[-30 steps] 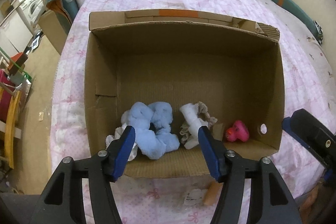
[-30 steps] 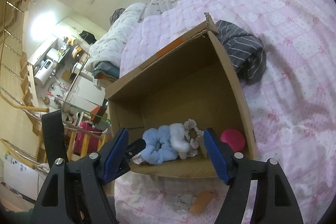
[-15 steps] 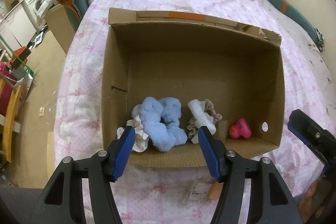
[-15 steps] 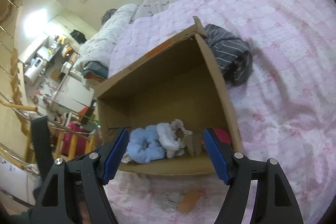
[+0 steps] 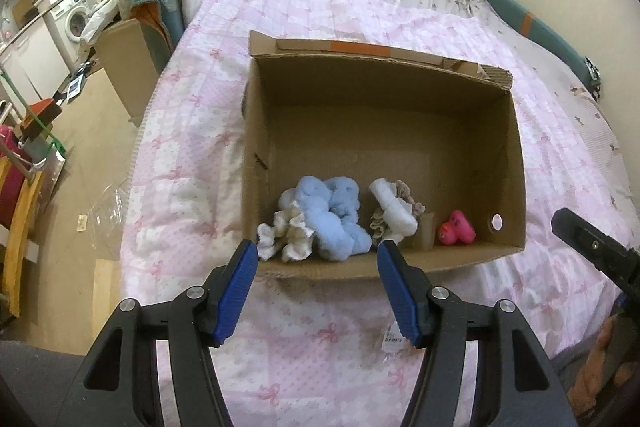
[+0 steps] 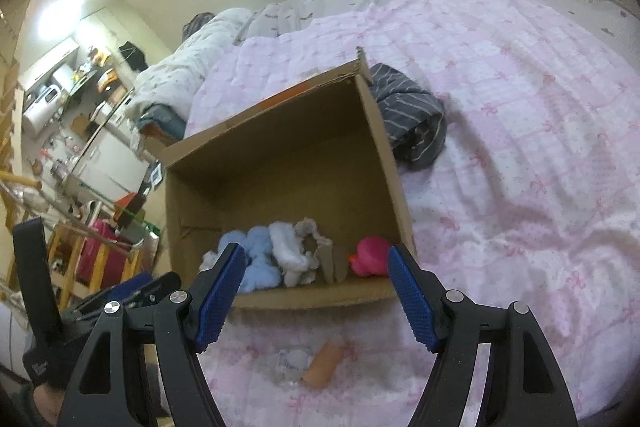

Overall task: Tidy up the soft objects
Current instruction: 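Withdraw both tools from the box toward the remaining items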

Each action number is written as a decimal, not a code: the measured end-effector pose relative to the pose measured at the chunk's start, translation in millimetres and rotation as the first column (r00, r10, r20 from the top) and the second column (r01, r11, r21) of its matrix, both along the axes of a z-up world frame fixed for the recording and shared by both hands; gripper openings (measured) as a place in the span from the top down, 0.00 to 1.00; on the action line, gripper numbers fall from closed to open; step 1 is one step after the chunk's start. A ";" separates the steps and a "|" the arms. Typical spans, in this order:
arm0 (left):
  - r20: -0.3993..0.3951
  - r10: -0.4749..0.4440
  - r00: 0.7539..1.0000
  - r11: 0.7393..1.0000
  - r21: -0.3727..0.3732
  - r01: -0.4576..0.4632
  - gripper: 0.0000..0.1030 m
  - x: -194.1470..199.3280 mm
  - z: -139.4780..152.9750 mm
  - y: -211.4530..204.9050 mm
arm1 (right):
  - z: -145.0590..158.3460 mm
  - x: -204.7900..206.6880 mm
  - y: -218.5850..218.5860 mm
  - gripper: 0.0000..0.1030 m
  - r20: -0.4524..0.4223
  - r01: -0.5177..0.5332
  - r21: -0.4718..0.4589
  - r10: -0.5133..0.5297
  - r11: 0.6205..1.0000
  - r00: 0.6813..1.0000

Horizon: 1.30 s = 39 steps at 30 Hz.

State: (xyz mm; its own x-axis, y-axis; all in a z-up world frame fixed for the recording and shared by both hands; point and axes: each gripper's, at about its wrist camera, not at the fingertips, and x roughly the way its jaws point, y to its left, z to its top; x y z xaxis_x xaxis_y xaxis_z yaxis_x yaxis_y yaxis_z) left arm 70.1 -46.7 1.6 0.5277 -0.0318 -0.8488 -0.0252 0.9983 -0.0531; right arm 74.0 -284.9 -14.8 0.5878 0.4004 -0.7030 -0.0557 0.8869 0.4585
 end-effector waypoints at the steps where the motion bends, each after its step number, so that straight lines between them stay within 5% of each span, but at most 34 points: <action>1: 0.006 0.001 1.000 1.000 -0.001 -0.001 0.43 -4.0 1.8 3.6 | 0.9 -3.9 1.3 0.24 0.001 -0.005 -0.002 0.005 1.000 1.000; 13: 0.013 0.019 1.000 0.998 -0.053 -0.018 0.43 -36.7 -14.5 23.8 | 2.8 -40.9 12.2 0.24 -0.018 -0.045 -0.044 0.044 0.998 0.999; 19: -0.039 0.039 0.998 0.998 -0.049 -0.041 0.43 -35.2 -38.0 27.3 | -21.4 -42.1 8.9 0.24 -0.114 -0.013 -0.031 0.010 0.999 0.993; 39: -0.063 0.085 0.994 0.994 -0.065 -0.089 0.43 -36.3 -44.5 32.9 | -67.4 -29.9 26.1 0.24 -0.303 -0.057 -0.037 0.043 0.998 0.952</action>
